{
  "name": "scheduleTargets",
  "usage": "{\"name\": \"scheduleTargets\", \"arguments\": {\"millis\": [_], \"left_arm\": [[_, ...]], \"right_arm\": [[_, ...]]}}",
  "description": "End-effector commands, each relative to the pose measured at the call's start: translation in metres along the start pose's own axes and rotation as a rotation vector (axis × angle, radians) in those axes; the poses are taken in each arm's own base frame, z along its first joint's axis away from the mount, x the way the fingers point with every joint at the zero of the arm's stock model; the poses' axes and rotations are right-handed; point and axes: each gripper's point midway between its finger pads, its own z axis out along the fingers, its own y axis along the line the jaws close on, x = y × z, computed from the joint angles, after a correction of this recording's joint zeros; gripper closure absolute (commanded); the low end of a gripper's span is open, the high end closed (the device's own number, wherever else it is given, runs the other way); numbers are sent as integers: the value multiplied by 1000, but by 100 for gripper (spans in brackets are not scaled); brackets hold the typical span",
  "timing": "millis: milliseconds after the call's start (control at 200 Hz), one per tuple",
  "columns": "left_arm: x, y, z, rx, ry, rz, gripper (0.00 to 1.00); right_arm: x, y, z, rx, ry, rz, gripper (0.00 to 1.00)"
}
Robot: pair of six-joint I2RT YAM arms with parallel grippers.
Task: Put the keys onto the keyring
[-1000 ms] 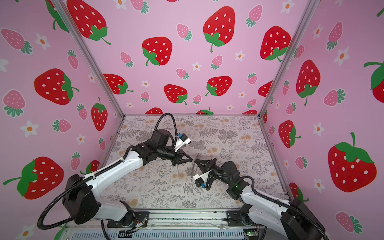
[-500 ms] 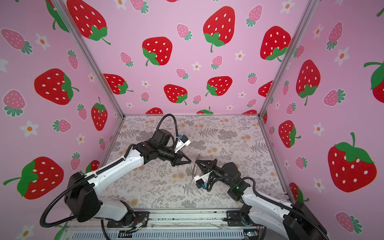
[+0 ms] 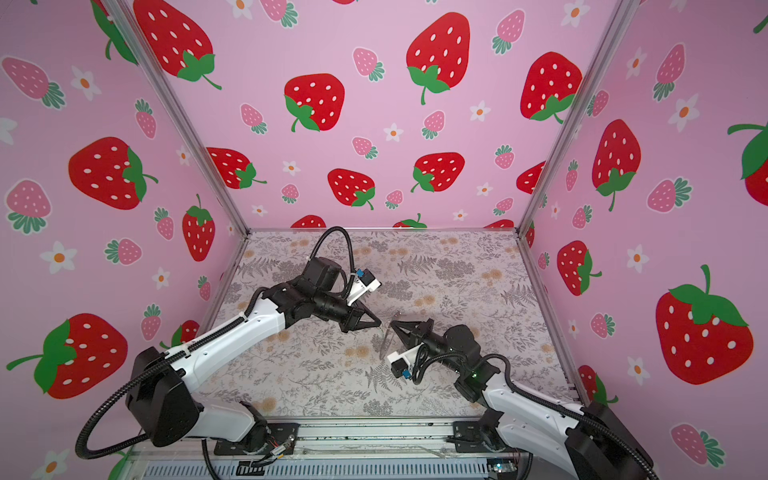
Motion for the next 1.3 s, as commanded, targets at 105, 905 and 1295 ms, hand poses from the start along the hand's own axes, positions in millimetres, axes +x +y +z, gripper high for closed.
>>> {"name": "scheduleTargets", "arguments": {"millis": [105,905,1295], "left_arm": [[-13,-19,-5,58,1,47,100],[-8,-10,5,-5,70,41,100],[-5,-3,12,-8,106,15,100]], "right_arm": [[-3,-11,3,31,3,-53,100],[-9,-9,4,20,-14,-72,100],[-11,-9,4,16,-15,-109,100]]}}
